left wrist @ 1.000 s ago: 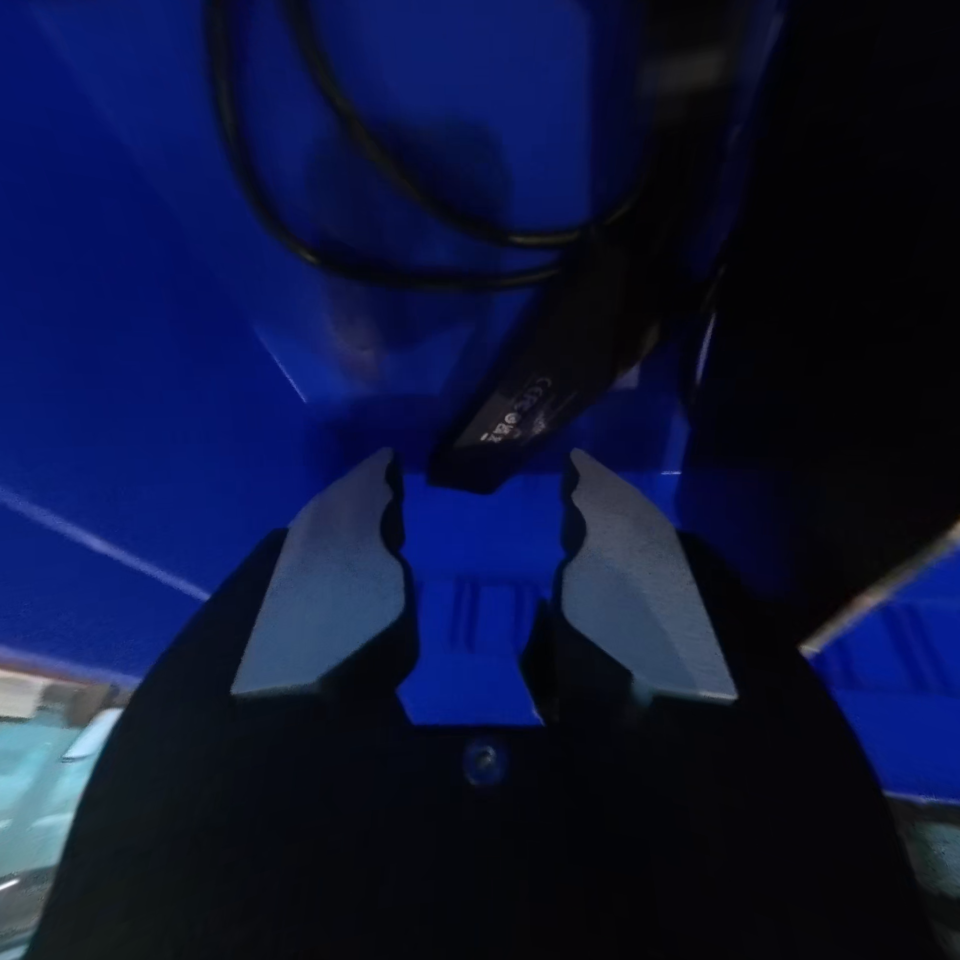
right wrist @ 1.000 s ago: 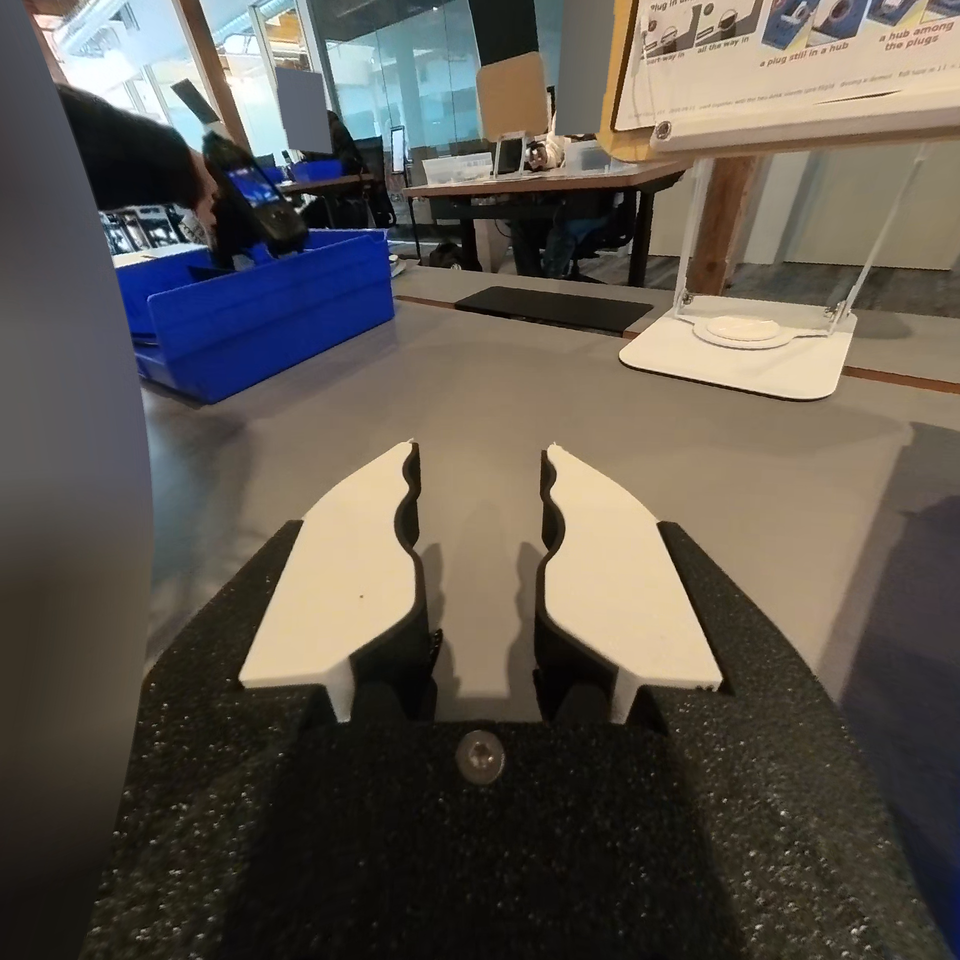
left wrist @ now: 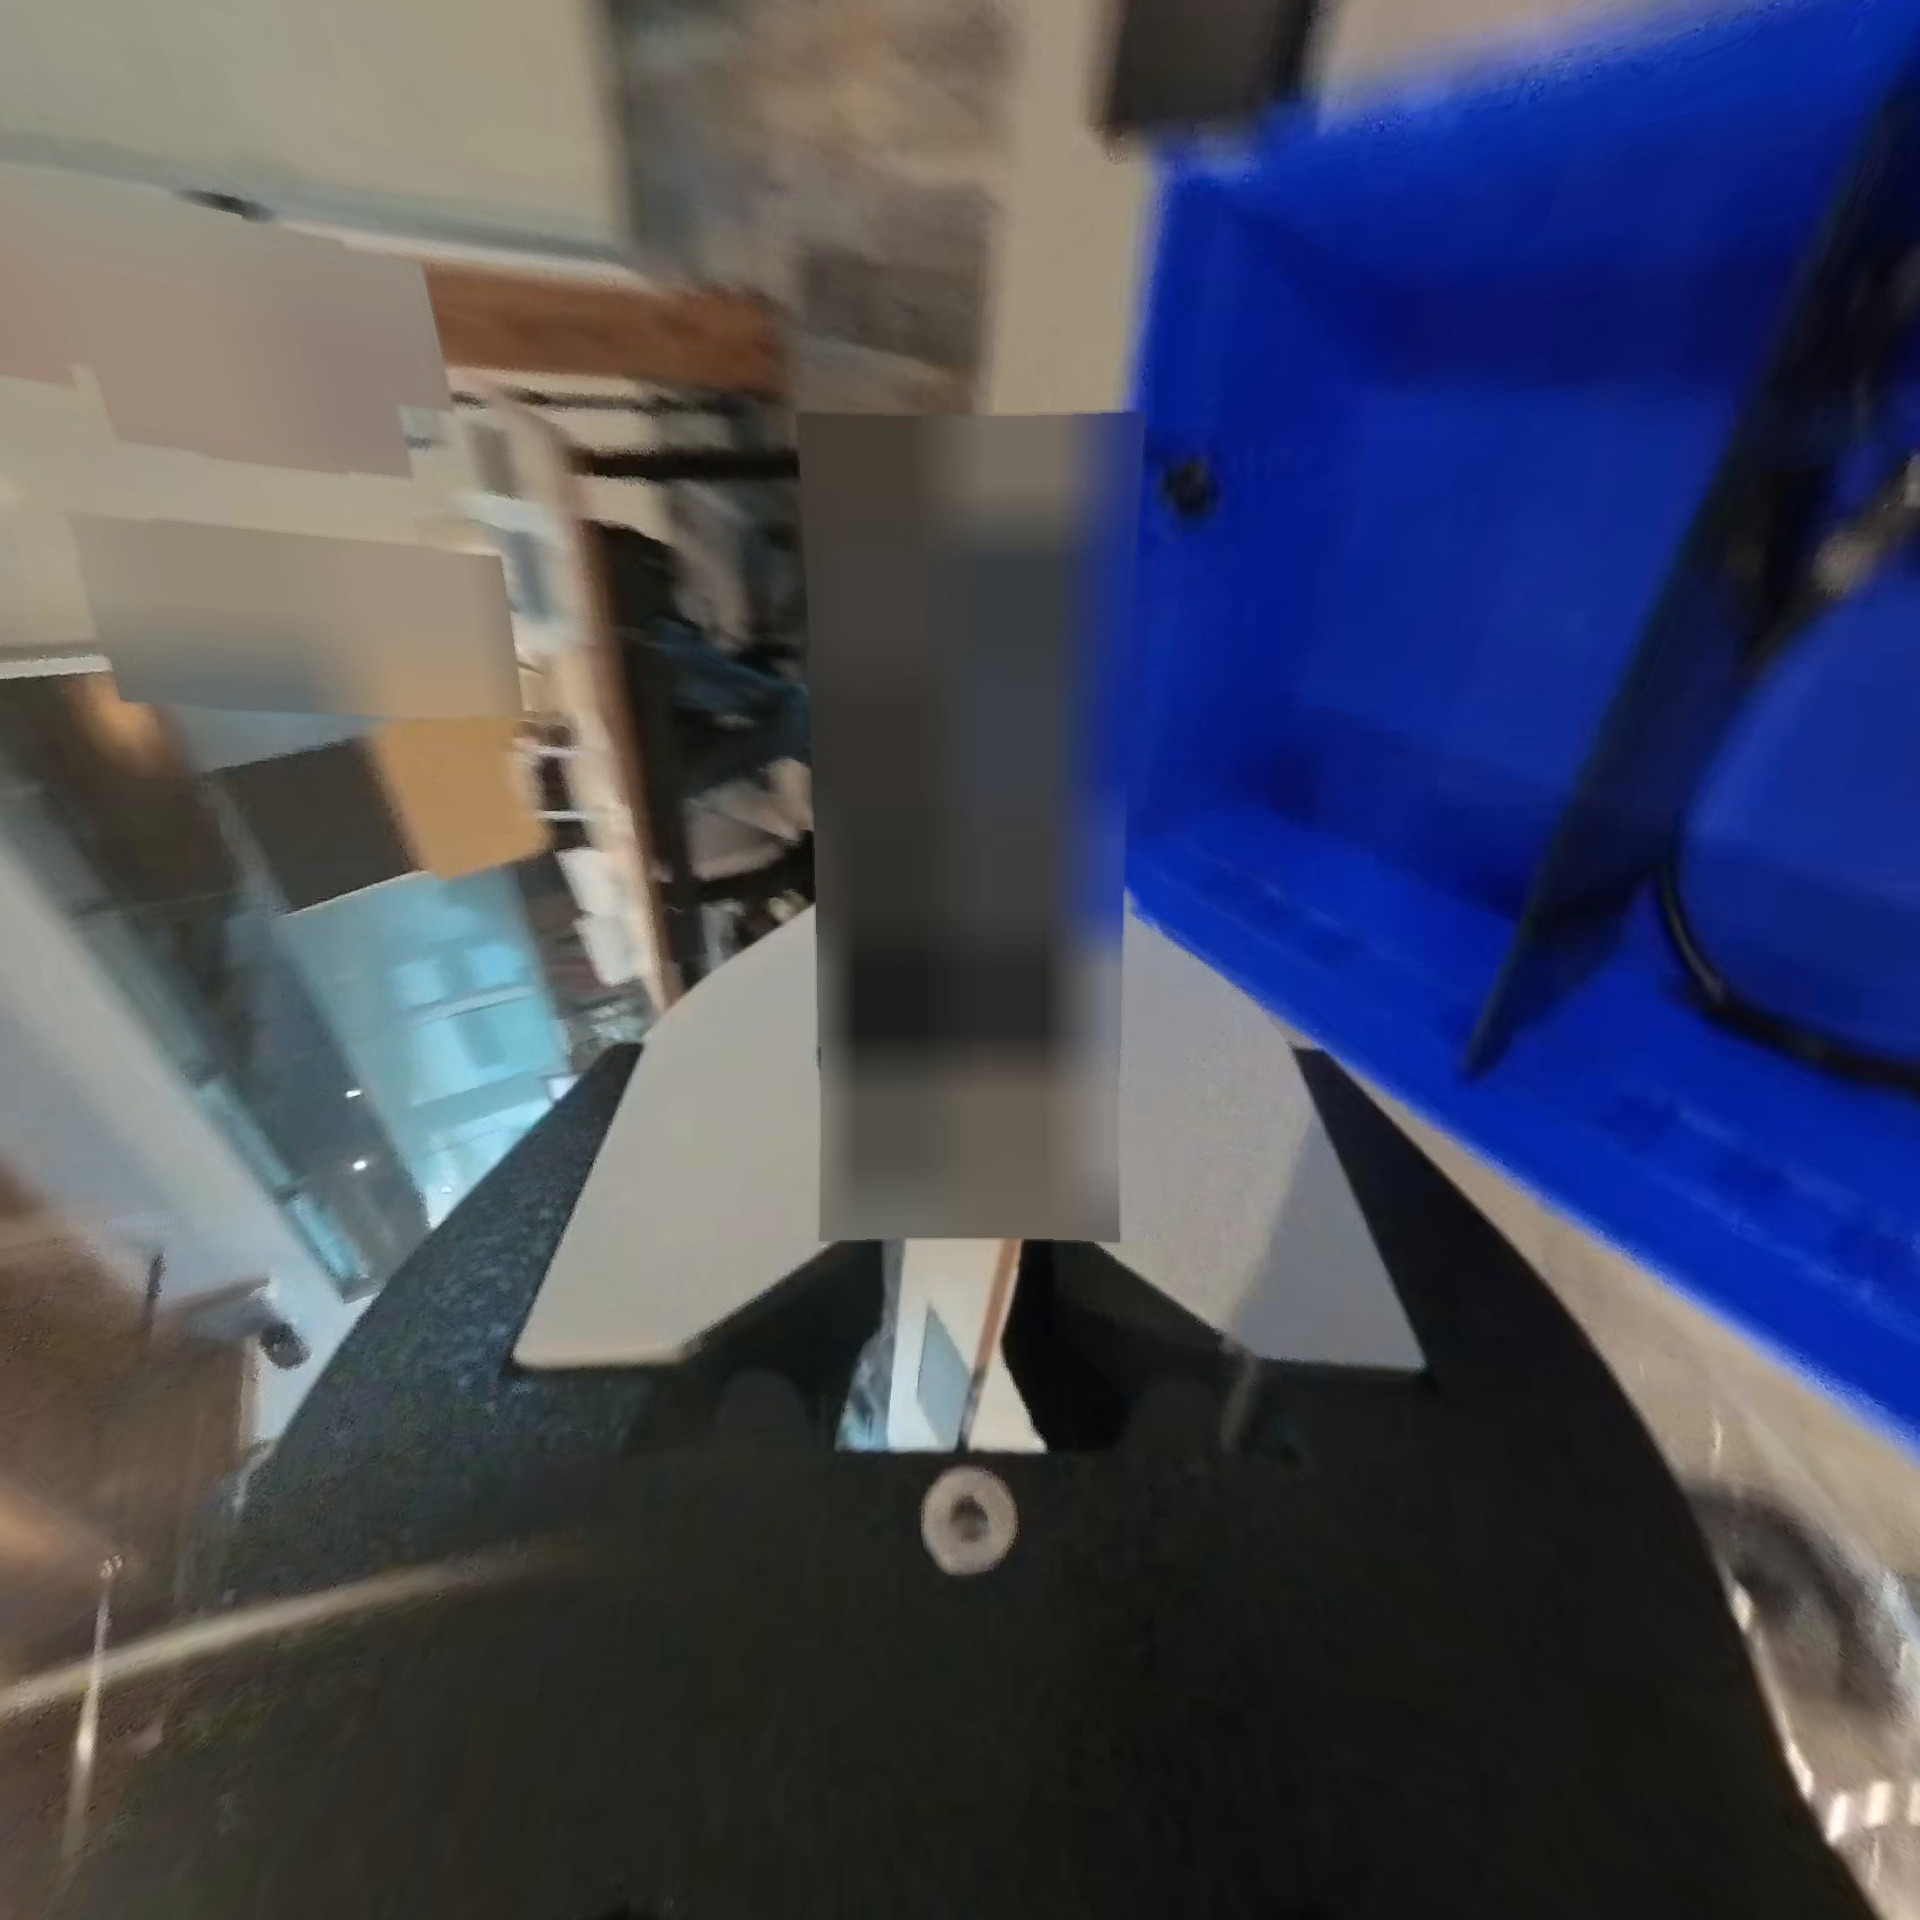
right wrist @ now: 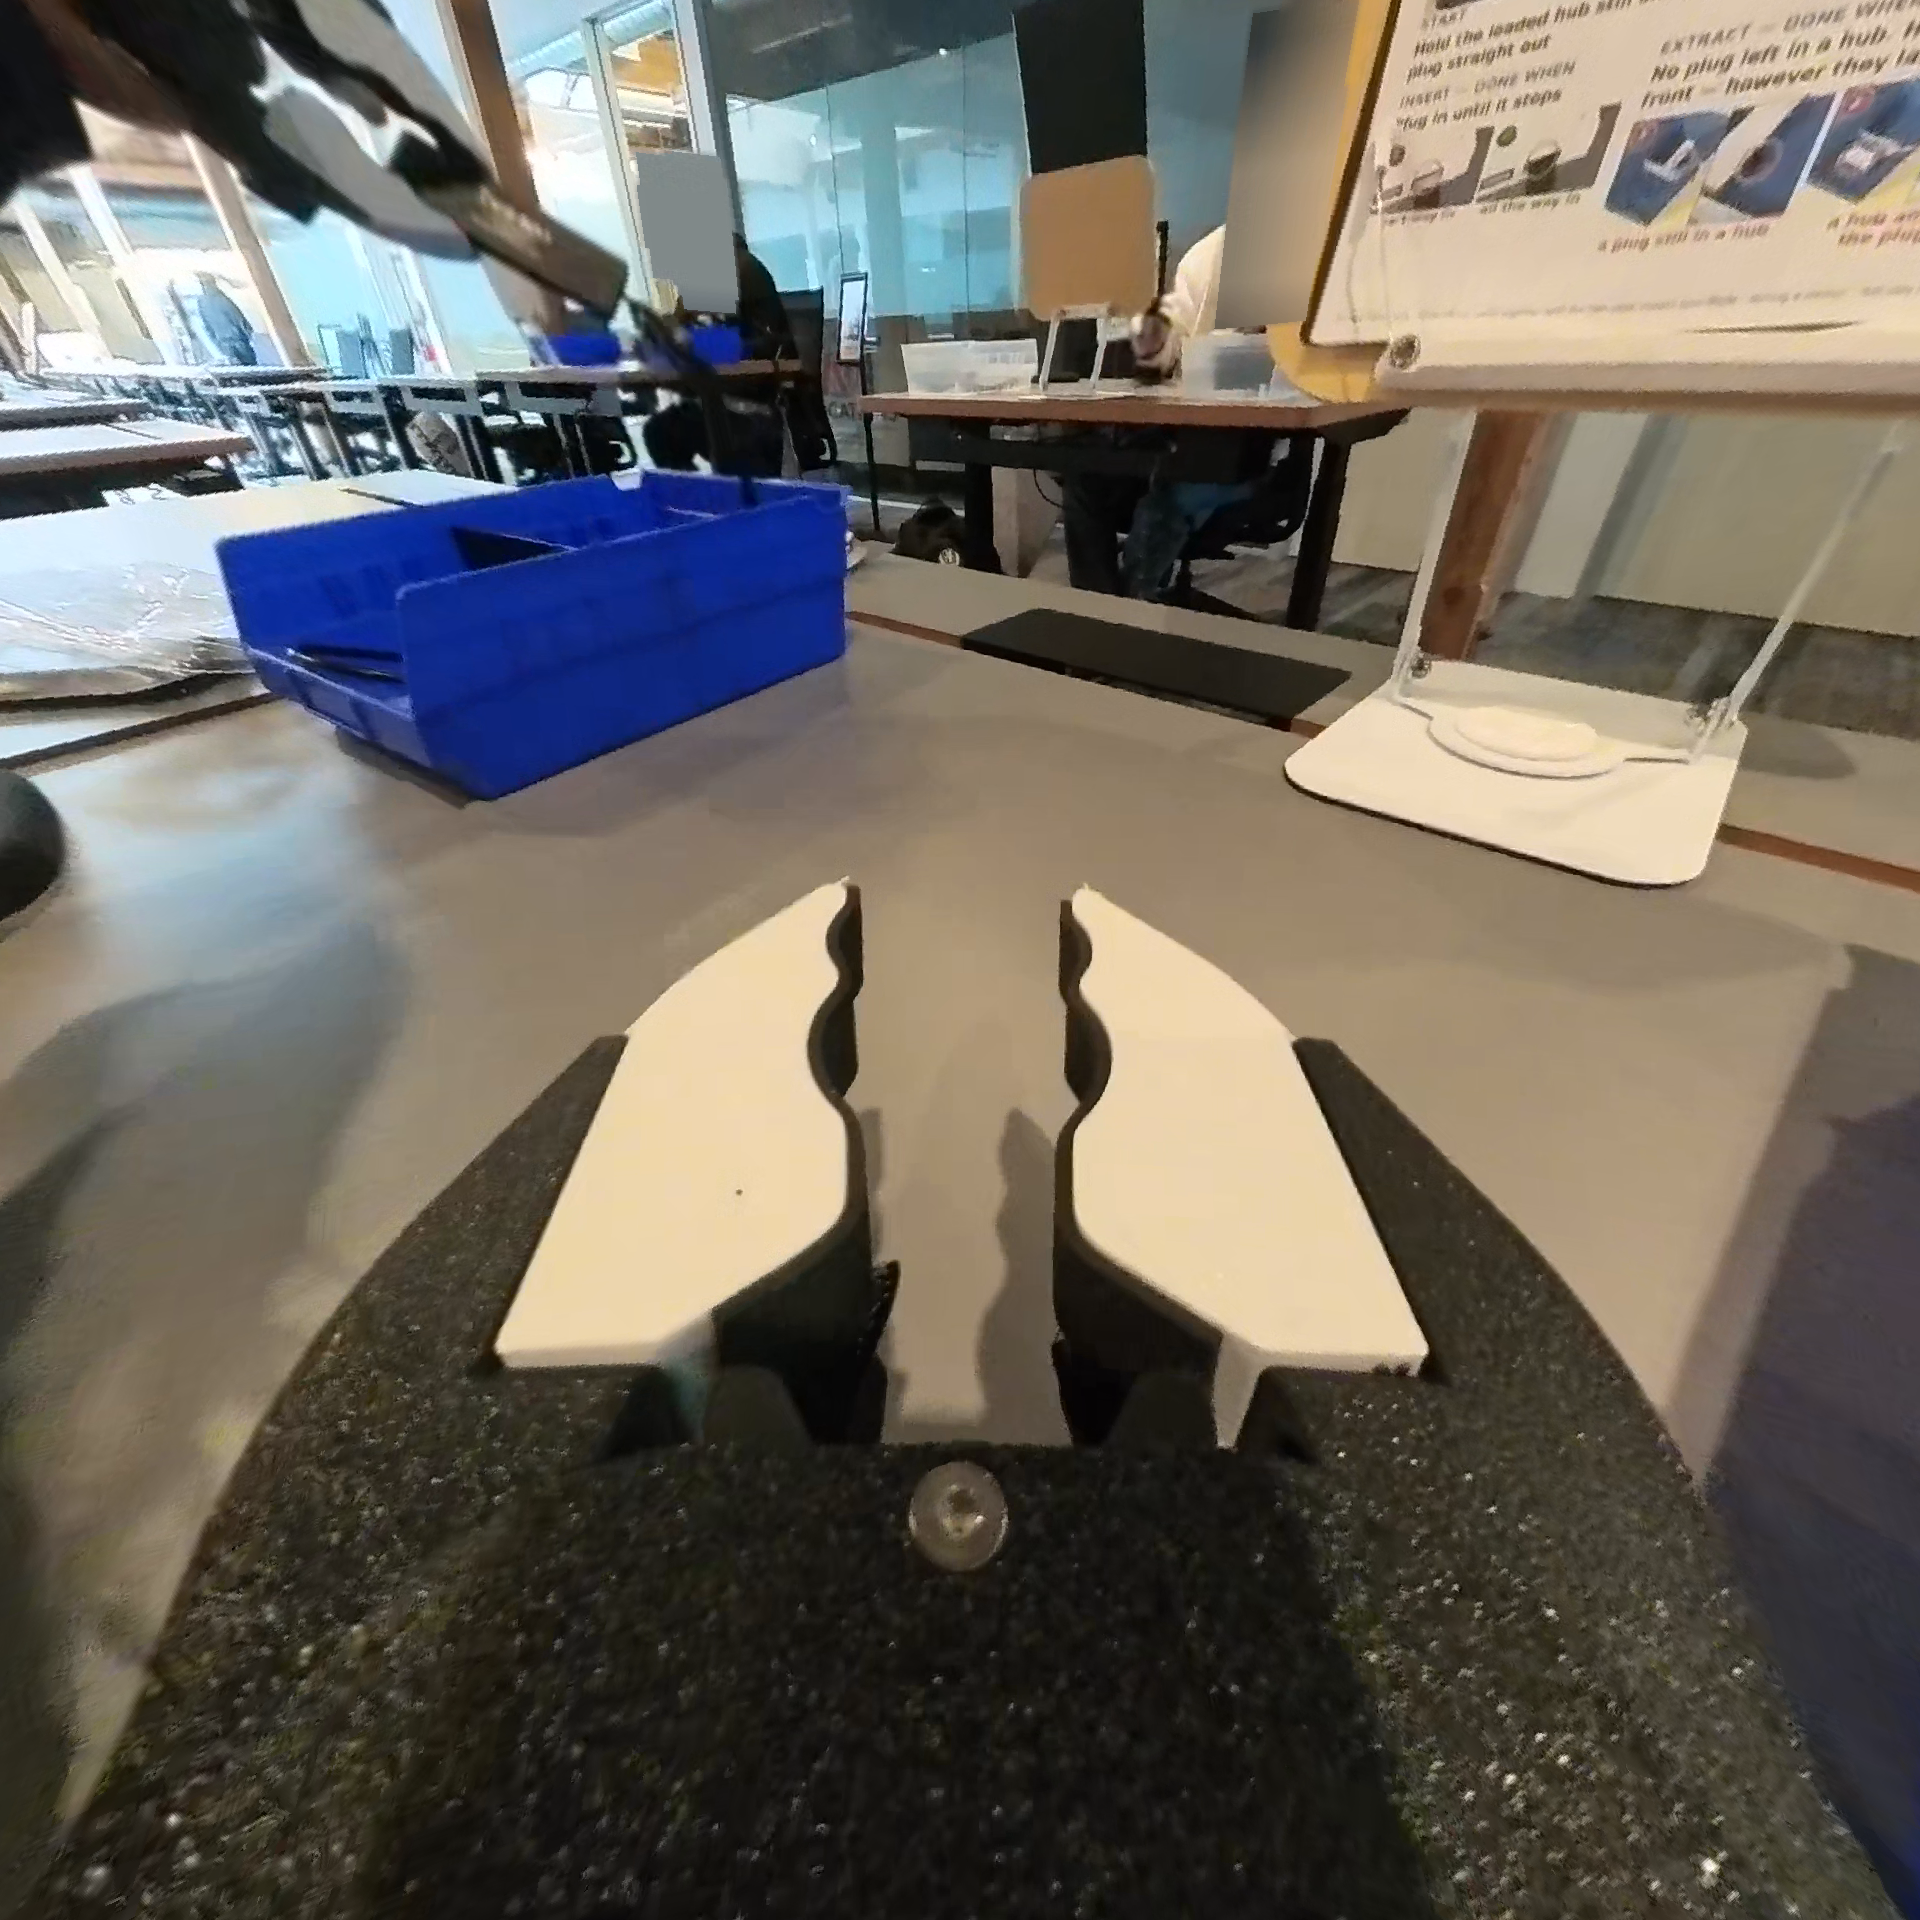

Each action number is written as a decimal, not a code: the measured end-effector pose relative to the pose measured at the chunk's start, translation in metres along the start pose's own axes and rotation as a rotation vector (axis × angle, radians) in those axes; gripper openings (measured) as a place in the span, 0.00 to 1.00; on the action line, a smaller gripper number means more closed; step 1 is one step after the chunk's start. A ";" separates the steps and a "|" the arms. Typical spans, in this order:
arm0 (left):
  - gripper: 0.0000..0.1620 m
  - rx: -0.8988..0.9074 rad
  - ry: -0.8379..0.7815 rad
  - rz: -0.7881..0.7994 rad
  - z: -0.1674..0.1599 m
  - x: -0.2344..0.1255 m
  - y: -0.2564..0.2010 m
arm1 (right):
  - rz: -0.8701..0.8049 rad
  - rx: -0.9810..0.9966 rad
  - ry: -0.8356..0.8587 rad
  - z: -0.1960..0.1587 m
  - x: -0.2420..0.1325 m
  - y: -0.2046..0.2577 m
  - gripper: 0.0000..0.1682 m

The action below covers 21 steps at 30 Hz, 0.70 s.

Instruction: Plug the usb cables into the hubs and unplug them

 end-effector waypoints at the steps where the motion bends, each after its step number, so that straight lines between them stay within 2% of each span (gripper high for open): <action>1: 0.20 -0.037 -0.032 0.037 0.004 -0.012 0.004 | -0.001 -0.004 -0.006 0.002 -0.001 0.001 0.21; 5: 0.20 -0.144 -0.144 0.167 0.027 -0.053 0.011 | -0.009 -0.019 -0.026 0.005 -0.008 0.004 0.21; 9: 0.21 -0.230 -0.306 0.194 0.074 -0.094 0.001 | -0.014 -0.024 -0.041 0.007 -0.011 0.006 0.21; 13: 0.21 -0.306 -0.484 0.201 0.132 -0.131 -0.032 | -0.006 -0.044 -0.089 0.011 -0.017 0.010 0.22; 16: 0.23 -0.348 -0.585 0.277 0.171 -0.149 -0.062 | 0.009 -0.056 -0.119 0.012 -0.020 0.013 0.22; 19: 0.24 -0.321 -0.717 0.388 0.209 -0.162 -0.097 | 0.127 -0.028 -0.151 0.015 -0.018 0.024 0.22; 21: 0.20 -0.259 -0.785 0.447 0.233 -0.168 -0.123 | 0.236 0.029 -0.145 0.017 -0.010 0.029 0.23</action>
Point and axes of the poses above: each gripper's, where its closed fingertips meet, x out along the fingers, z out of its top, y = z × x across the jaws, the point moved 3 cm from there along -x, back along the fingers, and after that the axes turned 14 degrees about y, right-handed, at the moved point
